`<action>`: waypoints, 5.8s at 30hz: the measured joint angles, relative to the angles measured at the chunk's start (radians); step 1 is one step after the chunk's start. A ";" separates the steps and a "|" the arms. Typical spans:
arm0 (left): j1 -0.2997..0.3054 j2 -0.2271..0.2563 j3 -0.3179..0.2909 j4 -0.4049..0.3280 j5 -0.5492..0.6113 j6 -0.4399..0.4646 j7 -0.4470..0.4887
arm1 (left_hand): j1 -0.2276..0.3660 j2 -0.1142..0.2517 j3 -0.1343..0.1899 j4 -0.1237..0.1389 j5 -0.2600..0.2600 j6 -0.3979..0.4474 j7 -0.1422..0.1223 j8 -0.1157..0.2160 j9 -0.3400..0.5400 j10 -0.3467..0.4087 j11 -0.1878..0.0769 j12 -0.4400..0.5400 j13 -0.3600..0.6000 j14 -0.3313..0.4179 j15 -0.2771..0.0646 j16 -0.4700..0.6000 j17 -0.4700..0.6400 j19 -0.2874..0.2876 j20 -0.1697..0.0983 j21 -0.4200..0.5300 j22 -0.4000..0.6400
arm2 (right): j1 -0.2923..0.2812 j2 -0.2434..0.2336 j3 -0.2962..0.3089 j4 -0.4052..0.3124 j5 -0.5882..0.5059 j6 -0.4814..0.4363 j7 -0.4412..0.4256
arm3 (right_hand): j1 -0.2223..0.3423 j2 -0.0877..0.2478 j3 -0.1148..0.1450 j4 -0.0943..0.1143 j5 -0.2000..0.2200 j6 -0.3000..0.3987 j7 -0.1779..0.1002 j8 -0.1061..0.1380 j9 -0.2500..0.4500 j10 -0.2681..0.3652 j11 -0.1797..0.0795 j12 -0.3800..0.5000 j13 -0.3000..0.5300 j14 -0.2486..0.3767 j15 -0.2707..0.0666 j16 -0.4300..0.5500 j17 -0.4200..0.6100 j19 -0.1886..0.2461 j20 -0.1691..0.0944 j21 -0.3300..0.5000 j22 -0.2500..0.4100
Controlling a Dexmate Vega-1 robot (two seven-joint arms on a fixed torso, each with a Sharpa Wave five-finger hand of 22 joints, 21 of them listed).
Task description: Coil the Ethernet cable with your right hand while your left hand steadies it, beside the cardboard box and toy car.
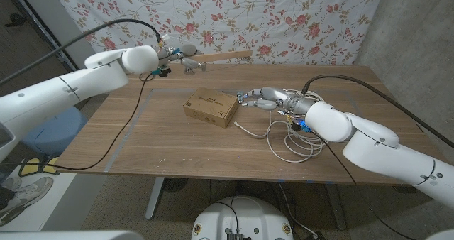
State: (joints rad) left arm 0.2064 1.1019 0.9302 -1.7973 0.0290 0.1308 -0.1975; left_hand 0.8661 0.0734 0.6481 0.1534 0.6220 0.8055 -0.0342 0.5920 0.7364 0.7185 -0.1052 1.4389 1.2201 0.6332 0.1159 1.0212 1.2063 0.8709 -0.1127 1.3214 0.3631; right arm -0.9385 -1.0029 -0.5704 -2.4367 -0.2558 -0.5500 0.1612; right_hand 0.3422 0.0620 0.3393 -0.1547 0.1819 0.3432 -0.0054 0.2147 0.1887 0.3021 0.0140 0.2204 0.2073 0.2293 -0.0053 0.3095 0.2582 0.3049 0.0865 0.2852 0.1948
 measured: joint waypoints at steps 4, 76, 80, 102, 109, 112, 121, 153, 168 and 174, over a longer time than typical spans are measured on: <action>-0.025 0.010 0.028 -0.002 -0.016 -0.015 -0.004 | 0.000 0.000 0.000 0.000 0.008 0.000 0.000 0.000 0.002 0.000 0.000 0.000 0.000 0.000 0.000 0.000 0.000 0.000 0.000 0.003 -0.005 | 0.033 0.015 -0.060 -0.026 -0.108 -0.056 0.060 | 0.003 -0.003 -0.004 -0.004 0.000 0.000 0.000 0.000 0.000 0.000 0.000 0.000 0.000 -0.001 0.001 0.000 0.000 0.000 0.000 0.000 0.000; -0.268 0.099 0.329 0.016 -0.200 -0.192 0.046 | 0.014 0.014 -0.028 0.005 0.015 -0.028 0.006 0.006 -0.019 0.000 0.000 0.035 0.002 0.002 -0.002 -0.011 0.000 0.000 0.000 0.066 -0.056 | -0.006 0.481 -0.172 0.345 -1.133 0.111 0.592 | 0.334 -0.046 -0.007 -0.024 0.074 0.244 -0.076 0.052 0.000 0.199 -0.073 0.057 0.014 0.222 -0.042 0.148 0.111 0.151 -0.090 0.044 0.000; -0.274 0.098 0.336 0.019 -0.202 -0.199 0.042 | 0.015 0.015 -0.028 0.005 0.015 -0.029 0.008 0.011 -0.022 0.000 0.000 0.037 0.002 0.002 -0.002 -0.007 0.005 0.000 0.000 0.069 -0.057 | -0.006 0.492 -0.178 0.373 -1.153 0.114 0.579 | 0.451 -0.025 -0.007 -0.024 0.081 0.323 -0.104 0.070 0.003 0.266 -0.085 0.088 0.031 0.272 -0.042 0.207 0.169 0.182 -0.113 0.061 0.002; -0.295 0.106 0.364 0.008 -0.208 -0.190 0.033 | 0.019 0.019 -0.030 0.004 0.013 -0.038 0.010 0.013 -0.029 -0.002 -0.002 0.048 0.002 0.002 -0.002 -0.008 0.002 0.000 0.000 0.084 -0.066 | -0.048 0.499 -0.140 0.396 -1.139 0.134 0.413 | 0.580 0.094 -0.050 0.098 0.126 0.573 -0.097 0.044 -0.007 0.759 -0.122 0.226 0.008 0.682 -0.115 0.262 0.268 0.264 -0.138 0.224 0.055; -0.299 0.108 0.373 -0.002 -0.209 -0.177 0.033 | 0.019 0.019 -0.034 0.008 0.011 -0.038 0.010 0.015 -0.029 -0.002 -0.002 0.048 0.000 0.002 -0.002 -0.008 0.000 0.000 0.000 0.092 -0.066 | -0.081 0.494 -0.093 0.374 -1.058 0.115 0.295 | 0.574 0.127 -0.029 0.142 0.137 0.533 -0.047 0.020 0.000 0.785 -0.112 0.208 -0.002 0.755 -0.141 0.244 0.251 0.278 -0.144 0.279 0.081; -0.300 0.107 0.376 -0.005 -0.209 -0.173 0.035 | 0.019 0.019 -0.034 0.008 0.011 -0.039 0.009 0.015 -0.029 -0.004 0.000 0.048 0.003 0.002 -0.002 -0.008 0.000 0.000 0.000 0.092 -0.071 | -0.094 0.493 -0.069 0.362 -1.031 0.109 0.266 | 0.569 0.134 -0.005 0.183 0.140 0.512 -0.026 0.020 0.017 0.803 -0.097 0.211 0.014 0.792 -0.154 0.244 0.253 0.283 -0.140 0.313 0.100; -0.301 0.099 0.380 -0.012 -0.209 -0.160 0.047 | 0.019 0.019 -0.034 0.008 0.011 -0.044 0.008 0.022 -0.029 -0.009 0.002 0.055 0.002 0.002 -0.002 -0.007 0.005 0.000 0.000 0.099 -0.068 | -0.127 0.483 0.021 0.325 -0.844 0.072 0.148 | 0.568 0.138 0.013 0.214 0.144 0.505 -0.019 0.033 0.051 0.854 -0.071 0.251 0.056 0.857 -0.188 0.244 0.282 0.292 -0.142 0.381 0.133; -0.282 0.011 0.374 0.023 -0.216 -0.168 0.071 | 0.018 0.019 -0.034 0.008 0.011 -0.047 0.008 0.030 -0.033 -0.020 0.001 0.078 0.008 0.002 -0.002 0.004 0.009 0.000 0.000 0.110 -0.071 | -0.154 0.360 0.230 0.272 -0.101 0.279 -0.236 | 0.607 0.130 0.070 0.227 0.105 0.473 0.013 0.071 0.198 0.937 -0.090 0.502 0.321 0.941 -0.207 0.317 0.566 0.295 -0.145 0.564 0.160; -0.273 -0.069 0.369 0.089 -0.206 -0.199 0.022 | 0.014 0.023 -0.034 0.008 0.011 -0.049 0.009 0.033 -0.037 -0.020 0.001 0.085 0.007 0.002 -0.002 0.012 0.012 0.000 0.000 0.118 -0.076 | -0.115 0.368 0.259 0.351 0.108 0.468 -0.354 | 0.608 0.129 0.082 0.231 0.094 0.474 0.012 0.080 0.229 0.932 -0.085 0.510 0.304 0.929 -0.207 0.324 0.612 0.278 -0.143 0.595 0.158; -0.269 -0.102 0.365 0.120 -0.202 -0.210 0.000 | 0.011 0.020 -0.034 0.008 0.011 -0.049 0.009 0.033 -0.037 -0.020 0.002 0.085 0.000 0.002 -0.002 0.017 0.013 0.000 0.000 0.123 -0.075 | -0.090 0.377 0.259 0.381 0.163 0.524 -0.392 | 0.608 0.129 0.089 0.232 0.093 0.474 0.012 0.085 0.240 0.929 -0.082 0.507 0.294 0.929 -0.207 0.318 0.626 0.268 -0.143 0.608 0.158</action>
State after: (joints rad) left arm -0.0625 0.9994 1.2949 -1.6772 -0.1735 -0.0791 -0.1974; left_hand 0.8774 0.0937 0.6144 0.1613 0.6326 0.7567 -0.0248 0.6255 0.6992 0.6987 -0.1037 1.5240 1.2200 0.6353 0.1140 1.0379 1.2194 0.8709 -0.1127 1.4444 0.2877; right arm -1.0280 -0.6255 -0.3116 -2.0555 -0.0931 -0.0264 -0.2310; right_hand 0.9503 0.1907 0.4282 0.0774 0.2747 0.8172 0.0068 0.2999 0.4284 1.2307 -0.0681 0.7279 0.5011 1.1583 -0.2125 0.6271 0.8845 0.5733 -0.0561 0.8928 0.3524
